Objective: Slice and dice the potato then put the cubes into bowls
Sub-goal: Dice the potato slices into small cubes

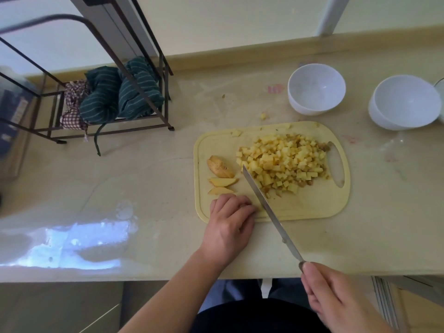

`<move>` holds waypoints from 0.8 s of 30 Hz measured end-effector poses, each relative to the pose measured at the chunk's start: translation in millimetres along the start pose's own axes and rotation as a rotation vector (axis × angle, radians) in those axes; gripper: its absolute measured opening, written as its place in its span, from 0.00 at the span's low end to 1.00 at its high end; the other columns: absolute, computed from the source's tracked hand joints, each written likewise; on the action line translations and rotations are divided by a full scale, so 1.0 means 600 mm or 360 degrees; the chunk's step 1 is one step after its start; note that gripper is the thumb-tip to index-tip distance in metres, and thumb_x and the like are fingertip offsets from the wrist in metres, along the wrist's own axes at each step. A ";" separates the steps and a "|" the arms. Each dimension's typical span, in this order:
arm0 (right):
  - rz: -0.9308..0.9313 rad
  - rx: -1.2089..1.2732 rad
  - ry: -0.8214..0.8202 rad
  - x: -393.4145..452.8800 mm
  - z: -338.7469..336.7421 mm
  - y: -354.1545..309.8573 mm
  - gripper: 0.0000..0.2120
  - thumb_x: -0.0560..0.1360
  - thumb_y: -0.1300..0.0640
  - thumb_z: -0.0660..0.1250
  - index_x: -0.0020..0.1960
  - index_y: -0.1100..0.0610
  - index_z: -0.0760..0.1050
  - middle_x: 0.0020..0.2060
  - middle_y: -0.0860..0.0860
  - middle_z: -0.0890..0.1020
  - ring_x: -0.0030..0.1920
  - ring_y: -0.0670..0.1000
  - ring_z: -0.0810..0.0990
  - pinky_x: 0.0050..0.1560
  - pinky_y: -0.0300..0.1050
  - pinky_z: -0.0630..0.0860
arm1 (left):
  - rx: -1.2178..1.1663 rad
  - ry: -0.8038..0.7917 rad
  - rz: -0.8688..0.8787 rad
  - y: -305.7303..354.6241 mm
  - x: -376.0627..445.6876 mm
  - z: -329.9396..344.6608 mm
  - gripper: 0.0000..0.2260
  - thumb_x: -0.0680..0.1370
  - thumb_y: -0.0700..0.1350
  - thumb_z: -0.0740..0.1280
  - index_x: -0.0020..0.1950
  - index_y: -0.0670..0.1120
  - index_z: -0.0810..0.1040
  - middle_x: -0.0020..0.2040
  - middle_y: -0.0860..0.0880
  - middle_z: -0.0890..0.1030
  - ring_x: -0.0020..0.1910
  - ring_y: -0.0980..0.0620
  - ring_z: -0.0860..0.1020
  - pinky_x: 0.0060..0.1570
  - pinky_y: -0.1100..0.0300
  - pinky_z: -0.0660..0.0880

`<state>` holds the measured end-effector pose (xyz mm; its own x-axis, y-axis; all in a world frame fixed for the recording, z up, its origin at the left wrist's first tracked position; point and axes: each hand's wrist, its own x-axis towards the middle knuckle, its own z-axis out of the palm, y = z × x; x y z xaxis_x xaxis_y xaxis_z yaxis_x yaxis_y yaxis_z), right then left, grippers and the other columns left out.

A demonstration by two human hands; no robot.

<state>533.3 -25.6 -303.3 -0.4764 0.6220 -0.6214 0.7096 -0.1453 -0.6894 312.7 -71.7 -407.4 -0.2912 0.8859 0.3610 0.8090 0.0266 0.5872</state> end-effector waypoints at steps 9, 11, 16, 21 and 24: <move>0.0009 0.0019 0.0020 0.003 0.004 0.003 0.30 0.68 0.27 0.50 0.36 0.55 0.67 0.23 0.51 0.66 0.25 0.46 0.64 0.29 0.39 0.63 | 0.0022 0.0031 -0.0022 0.011 0.007 -0.002 0.04 0.77 0.45 0.73 0.49 0.45 0.86 0.50 0.52 0.84 0.51 0.47 0.76 0.50 0.54 0.70; 0.0030 0.0076 -0.0002 0.007 0.002 0.003 0.30 0.68 0.27 0.50 0.36 0.56 0.66 0.24 0.50 0.64 0.25 0.47 0.62 0.28 0.37 0.60 | 0.0032 0.0026 -0.0033 0.014 0.010 -0.001 0.06 0.77 0.47 0.73 0.49 0.45 0.86 0.50 0.52 0.84 0.51 0.47 0.76 0.50 0.53 0.70; 0.0025 0.0134 -0.0032 0.006 -0.006 0.002 0.29 0.69 0.28 0.52 0.35 0.55 0.67 0.24 0.51 0.65 0.27 0.48 0.63 0.29 0.38 0.60 | 0.0057 -0.0009 -0.0041 0.014 0.018 0.011 0.06 0.76 0.46 0.73 0.50 0.45 0.85 0.51 0.52 0.83 0.52 0.46 0.76 0.51 0.52 0.69; 0.0045 0.0140 -0.0035 0.006 -0.010 0.002 0.28 0.74 0.31 0.50 0.34 0.55 0.67 0.24 0.50 0.65 0.27 0.49 0.64 0.30 0.40 0.61 | 0.0018 -0.0016 -0.0013 0.010 0.017 0.012 0.04 0.78 0.44 0.72 0.49 0.45 0.86 0.51 0.52 0.84 0.52 0.48 0.75 0.53 0.57 0.65; 0.0013 0.0127 -0.0032 0.005 -0.011 0.001 0.28 0.71 0.29 0.53 0.34 0.55 0.67 0.24 0.51 0.64 0.26 0.48 0.62 0.28 0.39 0.60 | 0.0008 -0.0028 0.0006 0.004 0.016 0.011 0.04 0.78 0.43 0.72 0.49 0.45 0.86 0.51 0.52 0.84 0.52 0.48 0.75 0.54 0.57 0.65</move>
<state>535.8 -18.4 -303.1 -0.4816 0.6051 -0.6339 0.6704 -0.2115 -0.7112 315.3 -59.8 -407.3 -0.2791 0.8940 0.3505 0.8128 0.0255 0.5820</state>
